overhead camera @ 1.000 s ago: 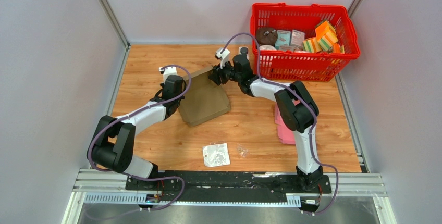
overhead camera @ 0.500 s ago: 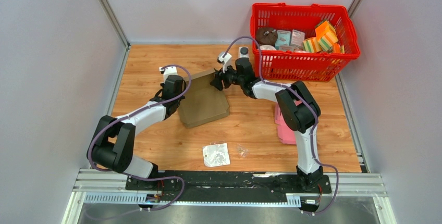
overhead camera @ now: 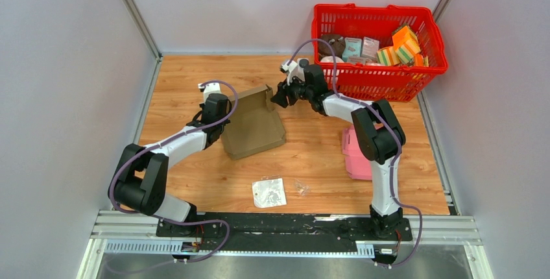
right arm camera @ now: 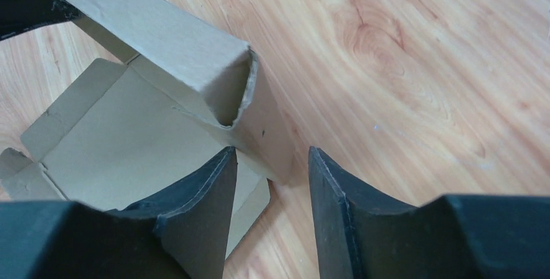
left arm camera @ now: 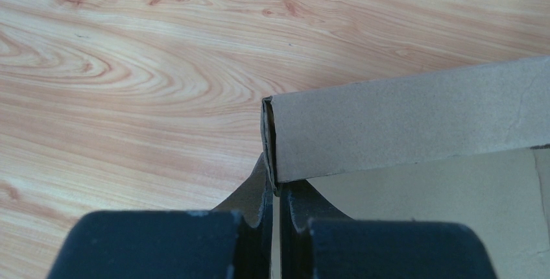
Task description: Fold the paper box
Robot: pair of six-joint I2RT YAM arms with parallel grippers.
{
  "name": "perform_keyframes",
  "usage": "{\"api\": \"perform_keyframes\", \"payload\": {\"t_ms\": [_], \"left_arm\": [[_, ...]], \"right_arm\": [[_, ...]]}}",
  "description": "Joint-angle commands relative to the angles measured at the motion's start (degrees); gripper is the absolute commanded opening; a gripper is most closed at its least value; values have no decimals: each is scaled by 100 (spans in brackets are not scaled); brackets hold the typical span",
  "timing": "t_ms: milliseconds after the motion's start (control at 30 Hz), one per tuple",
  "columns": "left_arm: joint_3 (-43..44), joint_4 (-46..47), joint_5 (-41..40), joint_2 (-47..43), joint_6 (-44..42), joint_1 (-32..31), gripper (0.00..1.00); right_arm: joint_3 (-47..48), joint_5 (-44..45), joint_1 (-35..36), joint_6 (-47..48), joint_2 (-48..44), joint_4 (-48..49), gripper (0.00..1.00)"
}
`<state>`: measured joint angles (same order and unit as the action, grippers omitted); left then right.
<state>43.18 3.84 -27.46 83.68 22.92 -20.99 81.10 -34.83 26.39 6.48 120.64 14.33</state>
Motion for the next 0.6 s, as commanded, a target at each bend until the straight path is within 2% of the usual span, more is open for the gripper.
{"api": "perform_keyframes", "payload": {"t_ms": [0, 200, 267, 467, 500, 567], "left_arm": [[112, -322, 83, -18, -147, -28, 0], [156, -331, 110, 17, -130, -28, 0], [156, -331, 110, 17, -130, -28, 0], [147, -340, 127, 17, -112, -28, 0], [147, -340, 136, 8, -112, -28, 0], [138, -331, 136, 17, -95, -28, 0]], "right_arm": [[424, -243, 94, 187, 188, 17, 47], [582, -218, 279, 205, 328, -9, 47], [591, -121, 305, 161, 346, 70, 44], [512, 520, 498, 196, 355, 333, 27], [469, 869, 533, 196, 312, 430, 25], [442, 1074, 630, 143, 294, 518, 15]]}}
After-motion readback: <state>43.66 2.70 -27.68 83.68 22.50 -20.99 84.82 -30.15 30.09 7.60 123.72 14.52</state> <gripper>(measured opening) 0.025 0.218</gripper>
